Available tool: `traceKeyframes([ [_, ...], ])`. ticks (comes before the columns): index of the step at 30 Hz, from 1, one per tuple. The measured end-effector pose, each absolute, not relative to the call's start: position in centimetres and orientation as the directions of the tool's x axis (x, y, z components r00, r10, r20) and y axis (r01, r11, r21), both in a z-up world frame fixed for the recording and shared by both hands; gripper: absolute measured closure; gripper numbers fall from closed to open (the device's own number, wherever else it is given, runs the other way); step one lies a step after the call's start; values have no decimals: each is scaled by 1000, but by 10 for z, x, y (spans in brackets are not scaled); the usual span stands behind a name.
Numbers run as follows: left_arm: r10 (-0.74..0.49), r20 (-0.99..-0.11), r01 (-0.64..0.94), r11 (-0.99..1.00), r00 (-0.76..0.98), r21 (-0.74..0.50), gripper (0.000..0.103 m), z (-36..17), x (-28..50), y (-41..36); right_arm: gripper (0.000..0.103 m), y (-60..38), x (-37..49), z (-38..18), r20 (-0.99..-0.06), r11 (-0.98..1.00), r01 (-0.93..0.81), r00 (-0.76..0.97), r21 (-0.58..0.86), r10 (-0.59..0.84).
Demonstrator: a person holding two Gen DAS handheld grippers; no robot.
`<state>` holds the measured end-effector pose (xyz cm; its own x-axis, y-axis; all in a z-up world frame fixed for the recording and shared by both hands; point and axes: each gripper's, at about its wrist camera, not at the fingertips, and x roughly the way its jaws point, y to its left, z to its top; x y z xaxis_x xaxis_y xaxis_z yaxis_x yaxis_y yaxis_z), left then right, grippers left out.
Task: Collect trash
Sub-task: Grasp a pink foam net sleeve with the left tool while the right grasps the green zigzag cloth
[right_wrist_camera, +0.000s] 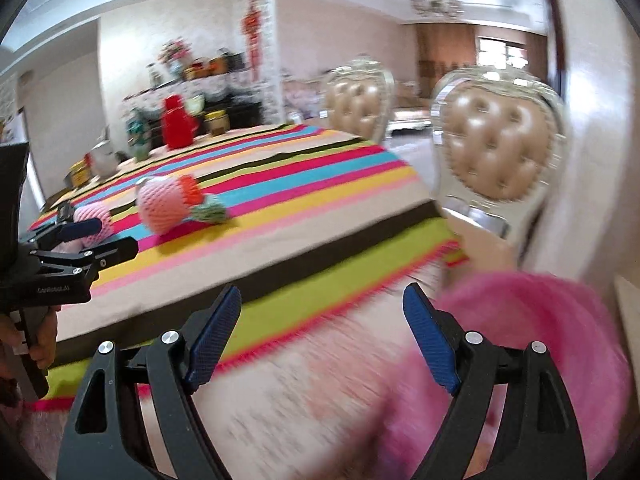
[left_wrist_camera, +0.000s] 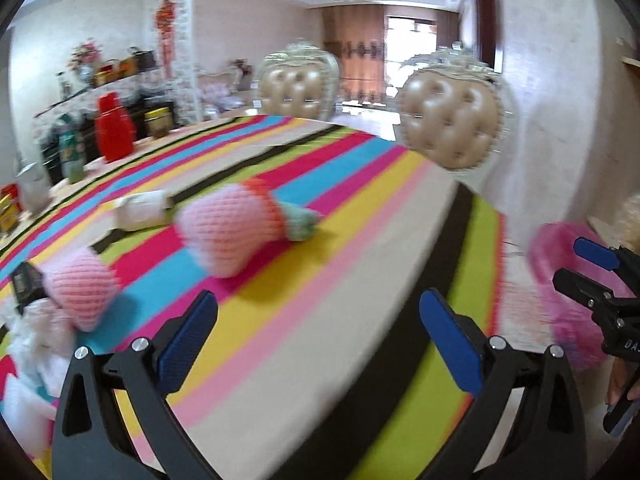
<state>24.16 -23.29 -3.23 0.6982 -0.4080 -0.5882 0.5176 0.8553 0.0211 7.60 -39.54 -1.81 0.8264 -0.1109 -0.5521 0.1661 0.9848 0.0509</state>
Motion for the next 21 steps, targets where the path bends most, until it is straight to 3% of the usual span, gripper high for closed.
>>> traceKeyframes([
  [7, -277, -580, 387, 919, 766, 71, 5, -38, 296, -194, 24, -359, 154, -20, -593, 997, 63, 802, -36, -72],
  [17, -273, -653, 377, 926, 706, 20, 6, -57, 378, -215, 24, -354, 208, -32, -643, 1000, 19, 765, -20, -27],
  [19, -298, -674, 398, 917, 675, -7, 18, -63, 391, -222, 24, -354, 214, -34, -647, 1000, 17, 762, -13, -21],
  [20, -317, -685, 414, 910, 656, -24, 42, -64, 394, -225, 24, -356, 218, -34, -650, 1000, 18, 760, -5, -17],
  [21, -330, -696, 426, 904, 637, -39, 48, -66, 397, -227, 24, -356, 220, -35, -651, 1000, 19, 759, -3, -16],
])
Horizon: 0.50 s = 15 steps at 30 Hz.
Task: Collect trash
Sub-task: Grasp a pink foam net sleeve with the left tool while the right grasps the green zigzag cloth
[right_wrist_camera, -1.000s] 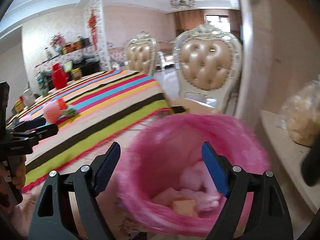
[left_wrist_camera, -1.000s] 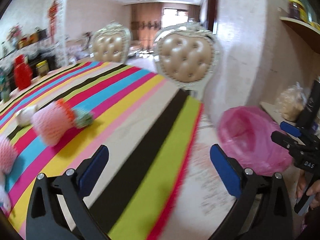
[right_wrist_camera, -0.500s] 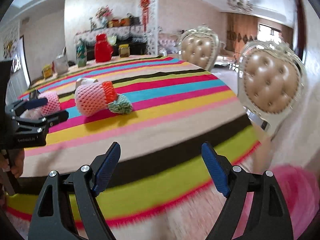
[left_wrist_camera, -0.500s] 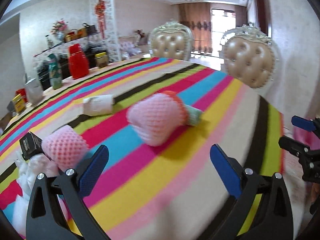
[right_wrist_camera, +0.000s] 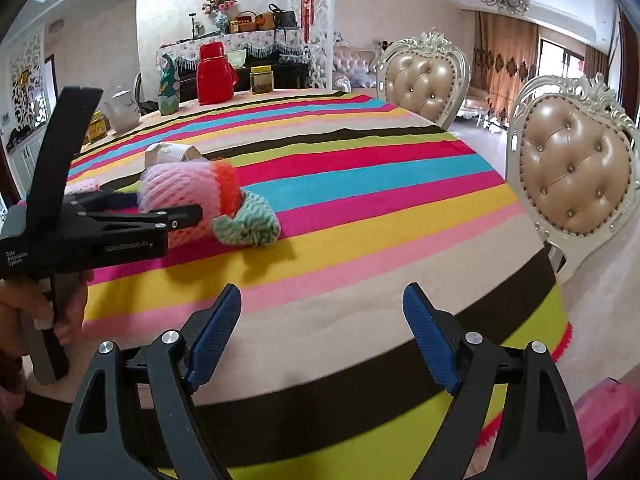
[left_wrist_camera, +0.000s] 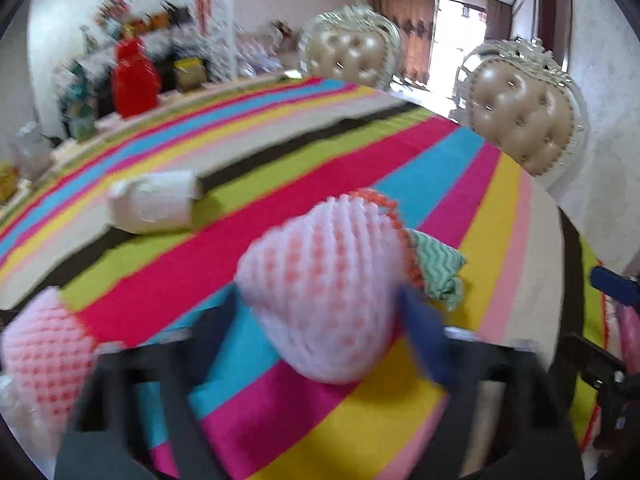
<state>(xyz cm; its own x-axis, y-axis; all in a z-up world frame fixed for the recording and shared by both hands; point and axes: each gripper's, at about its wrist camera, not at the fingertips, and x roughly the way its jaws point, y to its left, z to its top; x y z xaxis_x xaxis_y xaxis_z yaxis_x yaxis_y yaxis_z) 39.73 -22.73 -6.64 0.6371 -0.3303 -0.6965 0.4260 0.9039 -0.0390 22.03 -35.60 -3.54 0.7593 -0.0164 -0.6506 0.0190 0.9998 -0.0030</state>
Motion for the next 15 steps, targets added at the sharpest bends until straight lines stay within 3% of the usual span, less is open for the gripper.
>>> traceKeyframes([
  [3, -349, -670, 444, 895, 655, -32, 65, -62, 388, -227, 24, -354, 230, -39, -661, 1000, 14, 751, 0, -11],
  [5, -357, -659, 450, 892, 662, -31, 69, -59, 381, -224, 25, -349, 240, -41, -674, 1000, -5, 738, 3, 6],
  [15, -300, -618, 355, 934, 727, -35, 69, -34, 336, -165, 33, -309, 292, -46, -711, 994, -109, 700, -20, 62],
])
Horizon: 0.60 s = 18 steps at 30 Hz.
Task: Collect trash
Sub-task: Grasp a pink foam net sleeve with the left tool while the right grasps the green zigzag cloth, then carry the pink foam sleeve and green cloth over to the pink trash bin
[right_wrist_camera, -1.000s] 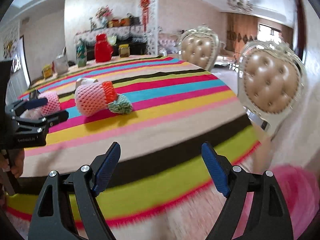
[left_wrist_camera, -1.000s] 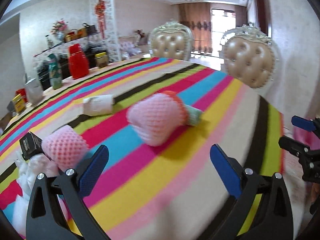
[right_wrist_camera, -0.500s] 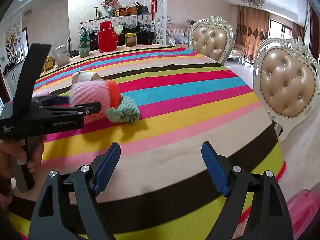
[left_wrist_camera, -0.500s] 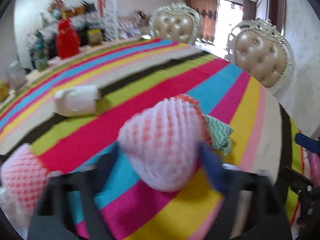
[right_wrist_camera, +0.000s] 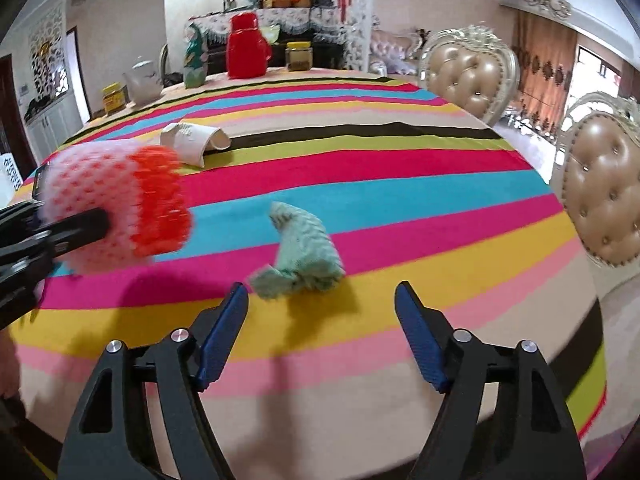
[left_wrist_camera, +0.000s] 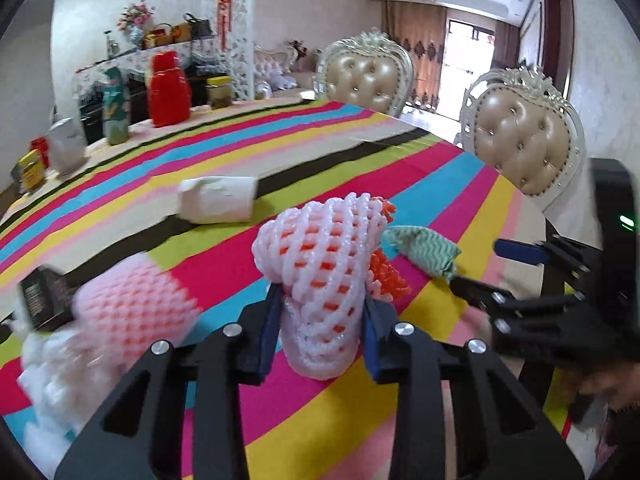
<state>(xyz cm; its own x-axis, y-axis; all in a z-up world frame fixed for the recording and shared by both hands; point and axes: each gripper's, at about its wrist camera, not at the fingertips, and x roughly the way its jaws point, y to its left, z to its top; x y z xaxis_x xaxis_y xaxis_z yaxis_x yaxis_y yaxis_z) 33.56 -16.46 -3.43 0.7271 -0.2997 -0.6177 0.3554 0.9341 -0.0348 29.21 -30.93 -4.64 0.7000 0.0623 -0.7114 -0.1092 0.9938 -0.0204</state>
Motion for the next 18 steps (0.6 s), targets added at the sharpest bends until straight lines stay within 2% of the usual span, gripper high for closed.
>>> traceKeyframes([
  [3, -273, -603, 327, 945, 749, -22, 69, -31, 325, -147, 35, -305, 311, -49, -726, 994, -112, 683, 4, 79],
  [6, -261, -600, 303, 952, 756, -33, 69, -31, 319, -133, 42, -305, 328, -57, -757, 995, -97, 648, 29, 85],
  [8, -261, -603, 296, 954, 754, -42, 69, -33, 317, -128, 50, -308, 333, -60, -769, 995, -90, 632, 54, 98],
  [10, -260, -607, 294, 955, 751, -45, 69, -35, 315, -126, 70, -306, 334, -61, -774, 996, -80, 628, 39, 81],
  [18, -258, -621, 302, 953, 741, -35, 69, -41, 301, -129, 73, -285, 287, -49, -734, 992, -118, 670, 45, 113],
])
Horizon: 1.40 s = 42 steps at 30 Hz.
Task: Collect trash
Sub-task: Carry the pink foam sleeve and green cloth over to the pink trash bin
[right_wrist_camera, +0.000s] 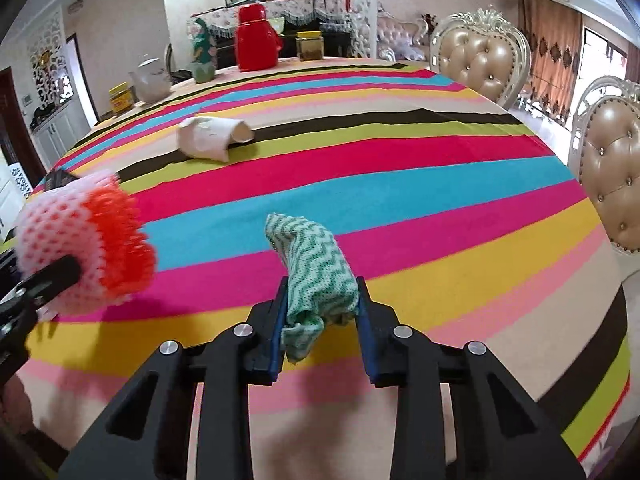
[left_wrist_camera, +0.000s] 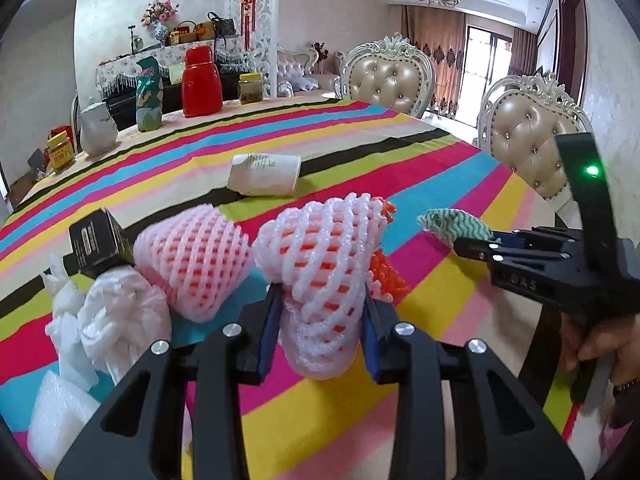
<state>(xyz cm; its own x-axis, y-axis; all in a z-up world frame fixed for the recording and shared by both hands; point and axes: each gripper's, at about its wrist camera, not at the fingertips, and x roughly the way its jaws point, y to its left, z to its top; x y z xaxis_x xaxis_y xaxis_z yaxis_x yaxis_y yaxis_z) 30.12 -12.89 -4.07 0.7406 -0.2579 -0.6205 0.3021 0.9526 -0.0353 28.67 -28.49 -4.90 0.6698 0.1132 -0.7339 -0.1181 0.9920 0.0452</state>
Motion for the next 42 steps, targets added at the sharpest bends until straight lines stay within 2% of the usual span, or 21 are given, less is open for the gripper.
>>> traceKeyframes([
  [27, -254, -561, 306, 952, 788, -3, 68, -42, 206, -119, 73, -251, 145, -23, -628, 991, -103, 767, 88, 135],
  [42, -325, -504, 364, 931, 801, -21, 67, -33, 175, -144, 73, -279, 86, -20, -570, 995, -19, 818, 98, 71],
])
